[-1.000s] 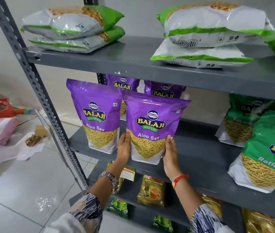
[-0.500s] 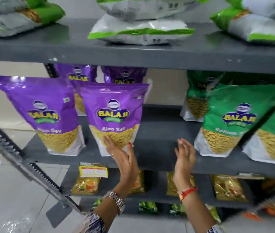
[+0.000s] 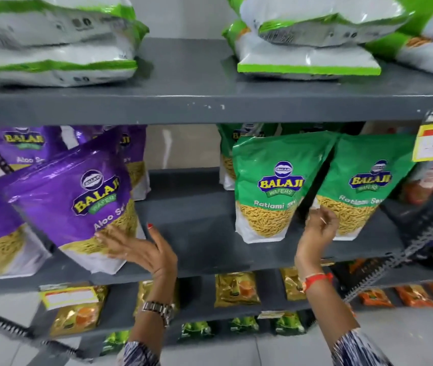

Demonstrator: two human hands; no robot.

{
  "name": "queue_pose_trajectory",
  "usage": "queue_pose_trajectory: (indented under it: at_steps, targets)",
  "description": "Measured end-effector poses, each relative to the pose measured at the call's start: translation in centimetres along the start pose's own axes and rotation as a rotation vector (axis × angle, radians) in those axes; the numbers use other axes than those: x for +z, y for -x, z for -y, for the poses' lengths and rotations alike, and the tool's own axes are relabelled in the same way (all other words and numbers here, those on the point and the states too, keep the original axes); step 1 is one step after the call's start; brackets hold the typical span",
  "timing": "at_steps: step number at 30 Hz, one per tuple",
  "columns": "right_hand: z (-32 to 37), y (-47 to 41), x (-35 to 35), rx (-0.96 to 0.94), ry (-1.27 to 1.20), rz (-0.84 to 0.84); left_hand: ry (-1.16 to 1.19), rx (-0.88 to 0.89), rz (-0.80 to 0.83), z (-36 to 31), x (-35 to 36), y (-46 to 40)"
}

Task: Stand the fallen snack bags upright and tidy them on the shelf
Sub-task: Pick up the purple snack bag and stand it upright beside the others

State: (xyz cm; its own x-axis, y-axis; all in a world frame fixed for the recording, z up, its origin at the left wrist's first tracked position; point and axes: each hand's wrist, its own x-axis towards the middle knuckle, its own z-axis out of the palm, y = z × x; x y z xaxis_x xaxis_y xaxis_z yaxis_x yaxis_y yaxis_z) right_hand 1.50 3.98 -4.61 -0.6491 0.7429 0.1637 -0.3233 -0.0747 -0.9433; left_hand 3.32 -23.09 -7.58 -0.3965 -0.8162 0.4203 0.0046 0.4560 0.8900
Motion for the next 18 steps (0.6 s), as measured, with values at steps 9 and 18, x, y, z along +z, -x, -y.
queue_pose_trajectory:
  at_steps: [9,18]
  targets:
    - [-2.9,14.0,6.5,-0.081,-0.008,0.49,0.068,-0.047,-0.088,3.5,-5.3,-2.1]
    - [-3.9,20.7,20.5,0.387,0.031,1.013,0.252,-0.099,0.244,5.1,-8.5,-5.7]
